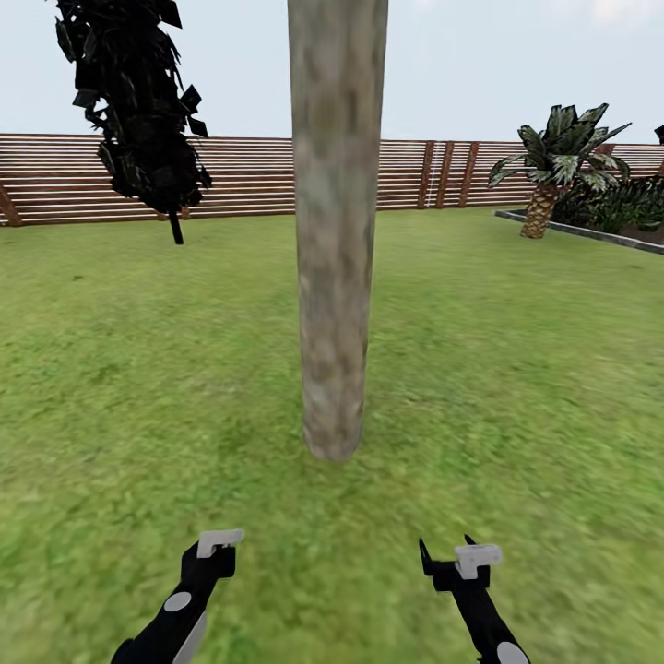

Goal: In the garden, pick up the pesticide atomizer on the floor and spray pesticide onto both trees until each tree trunk is fully covered.

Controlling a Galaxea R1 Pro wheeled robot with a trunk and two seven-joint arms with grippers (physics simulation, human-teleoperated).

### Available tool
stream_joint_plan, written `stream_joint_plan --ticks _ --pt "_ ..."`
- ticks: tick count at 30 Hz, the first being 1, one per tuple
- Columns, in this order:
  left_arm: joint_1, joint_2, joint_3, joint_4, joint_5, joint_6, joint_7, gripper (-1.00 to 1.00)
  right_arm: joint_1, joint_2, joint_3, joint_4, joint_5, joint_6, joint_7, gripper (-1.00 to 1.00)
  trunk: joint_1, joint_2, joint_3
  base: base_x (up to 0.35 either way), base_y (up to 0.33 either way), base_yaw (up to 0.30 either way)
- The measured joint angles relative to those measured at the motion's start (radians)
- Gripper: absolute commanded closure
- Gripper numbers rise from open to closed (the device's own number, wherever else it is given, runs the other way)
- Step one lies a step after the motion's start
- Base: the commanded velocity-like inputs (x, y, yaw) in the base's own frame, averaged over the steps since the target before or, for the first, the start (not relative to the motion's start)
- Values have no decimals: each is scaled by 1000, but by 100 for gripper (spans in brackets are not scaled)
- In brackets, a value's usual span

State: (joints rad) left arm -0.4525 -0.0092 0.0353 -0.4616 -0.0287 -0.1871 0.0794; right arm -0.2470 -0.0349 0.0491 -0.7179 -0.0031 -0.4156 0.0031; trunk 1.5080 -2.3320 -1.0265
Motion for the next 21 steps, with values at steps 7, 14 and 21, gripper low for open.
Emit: stream_joint_plan --ticks 7,14,21 --pt "0 3 4 -17 4 0 -2 100 0 1 0 1 1 0 -1 -100 0 0 0 64 -36 0" --pt "0 5 -7 -58 -15 9 -2 100 0 0 -1 -12 0 0 0 -100 0 0 0 228 -86 0" --pt "20 12 -7 -74 -36 15 0 100 0 1 0 -7 -1 1 1 -100 0 0 0 116 -7 0"
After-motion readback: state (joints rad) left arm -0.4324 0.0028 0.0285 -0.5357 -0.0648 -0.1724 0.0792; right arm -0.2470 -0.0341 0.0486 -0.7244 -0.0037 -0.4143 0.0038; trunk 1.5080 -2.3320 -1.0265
